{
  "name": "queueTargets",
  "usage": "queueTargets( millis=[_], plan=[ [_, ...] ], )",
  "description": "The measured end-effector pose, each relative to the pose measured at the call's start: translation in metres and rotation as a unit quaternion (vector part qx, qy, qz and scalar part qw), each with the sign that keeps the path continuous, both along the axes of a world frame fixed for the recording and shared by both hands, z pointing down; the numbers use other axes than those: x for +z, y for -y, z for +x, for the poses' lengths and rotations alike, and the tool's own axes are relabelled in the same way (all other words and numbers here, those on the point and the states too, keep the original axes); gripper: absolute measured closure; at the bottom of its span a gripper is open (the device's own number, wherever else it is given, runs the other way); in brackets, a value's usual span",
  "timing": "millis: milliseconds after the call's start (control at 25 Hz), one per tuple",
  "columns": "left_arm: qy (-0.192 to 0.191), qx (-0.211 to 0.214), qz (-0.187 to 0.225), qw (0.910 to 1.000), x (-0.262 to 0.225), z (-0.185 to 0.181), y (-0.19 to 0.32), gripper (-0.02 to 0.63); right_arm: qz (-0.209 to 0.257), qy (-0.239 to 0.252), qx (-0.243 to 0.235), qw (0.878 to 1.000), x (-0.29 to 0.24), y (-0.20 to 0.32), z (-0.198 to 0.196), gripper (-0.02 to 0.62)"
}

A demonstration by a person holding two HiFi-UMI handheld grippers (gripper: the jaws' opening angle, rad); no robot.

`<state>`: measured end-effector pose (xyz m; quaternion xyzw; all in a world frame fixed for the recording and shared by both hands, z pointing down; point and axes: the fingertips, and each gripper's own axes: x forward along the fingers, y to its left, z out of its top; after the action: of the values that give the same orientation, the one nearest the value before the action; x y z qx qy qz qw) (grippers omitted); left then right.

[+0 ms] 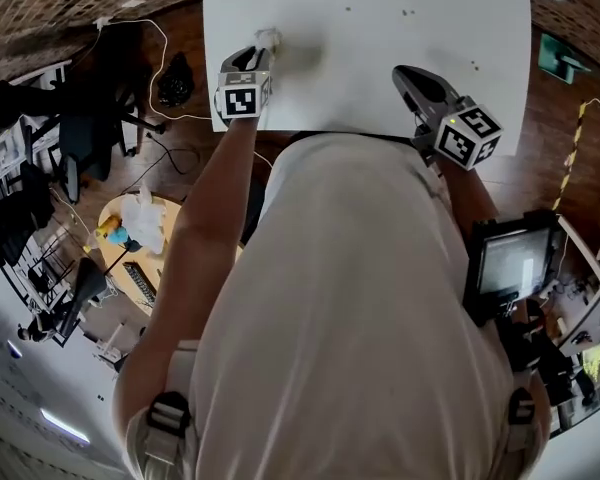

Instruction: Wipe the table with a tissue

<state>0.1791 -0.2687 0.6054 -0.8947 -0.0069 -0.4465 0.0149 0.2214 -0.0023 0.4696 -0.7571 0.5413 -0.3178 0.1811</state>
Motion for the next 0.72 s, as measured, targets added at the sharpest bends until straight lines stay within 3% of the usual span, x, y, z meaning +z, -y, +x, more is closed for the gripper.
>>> queueTargets(
  millis=[160, 720],
  plan=[
    [0.005, 0.024, -0.008, 0.9997, 0.009, 0.005, -0.006, 0.462, -0.007, -0.003, 0.016, 1.0, -0.001, 0.009, -0.007, 0.588],
    [0.017, 0.078, -0.033, 0.9962, 0.013, 0.013, -0.009, 0.499, -0.034, 0.001, 0.069, 0.997, -0.003, 0.026, -0.014, 0.588]
  ],
)
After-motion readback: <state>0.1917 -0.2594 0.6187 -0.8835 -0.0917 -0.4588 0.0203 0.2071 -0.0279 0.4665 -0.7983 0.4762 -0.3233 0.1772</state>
